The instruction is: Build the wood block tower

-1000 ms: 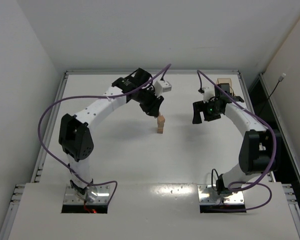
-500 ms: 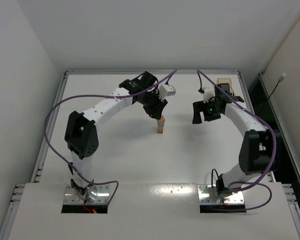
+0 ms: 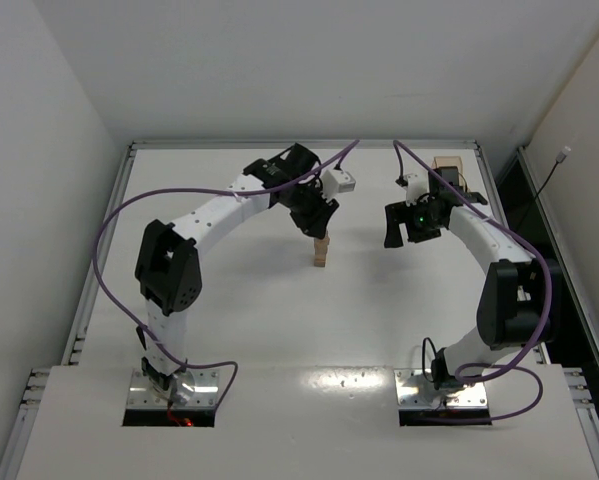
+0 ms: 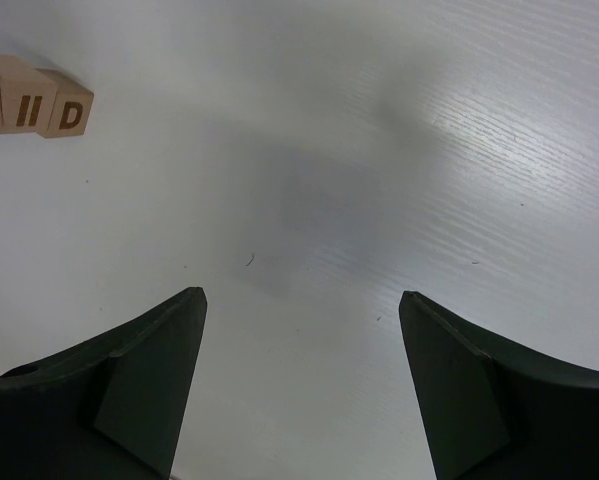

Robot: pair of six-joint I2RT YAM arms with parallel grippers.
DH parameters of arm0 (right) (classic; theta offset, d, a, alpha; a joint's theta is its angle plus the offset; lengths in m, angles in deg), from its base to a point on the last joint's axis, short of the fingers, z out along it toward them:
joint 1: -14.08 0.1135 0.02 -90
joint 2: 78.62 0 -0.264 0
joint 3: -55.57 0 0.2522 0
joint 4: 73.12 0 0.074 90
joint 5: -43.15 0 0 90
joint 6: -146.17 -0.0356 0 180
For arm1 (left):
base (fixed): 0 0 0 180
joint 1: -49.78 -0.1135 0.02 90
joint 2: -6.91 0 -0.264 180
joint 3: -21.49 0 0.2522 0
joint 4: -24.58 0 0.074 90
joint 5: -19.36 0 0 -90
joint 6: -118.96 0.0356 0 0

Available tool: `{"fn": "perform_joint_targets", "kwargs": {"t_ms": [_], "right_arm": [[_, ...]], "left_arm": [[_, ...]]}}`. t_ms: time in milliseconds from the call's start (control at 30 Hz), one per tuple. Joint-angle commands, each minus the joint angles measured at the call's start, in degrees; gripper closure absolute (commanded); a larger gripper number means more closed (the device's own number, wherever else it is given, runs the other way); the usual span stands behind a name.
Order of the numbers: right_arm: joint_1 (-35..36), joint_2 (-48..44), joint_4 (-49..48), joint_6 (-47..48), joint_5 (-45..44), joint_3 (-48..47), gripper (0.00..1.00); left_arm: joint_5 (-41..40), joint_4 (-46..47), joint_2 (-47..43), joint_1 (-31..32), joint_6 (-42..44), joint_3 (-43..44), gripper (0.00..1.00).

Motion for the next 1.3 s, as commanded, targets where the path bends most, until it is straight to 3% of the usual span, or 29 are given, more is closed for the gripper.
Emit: {"fn": "perform_joint_targets", "kwargs": {"t_ms": [0, 467, 733, 1267], "right_arm": [[0.15, -0.76, -1.23, 0.41, 1.21, -1.46, 0.25], [0.15, -0.76, -1.23, 0.41, 1.21, -1.46, 0.25], [0.15, -0.76, -1.75, 0.41, 1.21, -1.46, 0.25], [0.15, -0.76, -1.76, 0.41, 1.21, -0.93, 0.25]], "left_arm": [[0.54, 1.17, -0.03, 0.58, -0.05, 2.75, 1.00], [-0.51, 1.69, 0.50, 0.58, -1.11, 2.75, 1.00], [-1.13, 1.69, 1.54, 0.58, -1.63, 2.75, 0.89], [-1.13, 2.22, 2.08, 0.58, -2.16, 2.75, 0.82]]}}
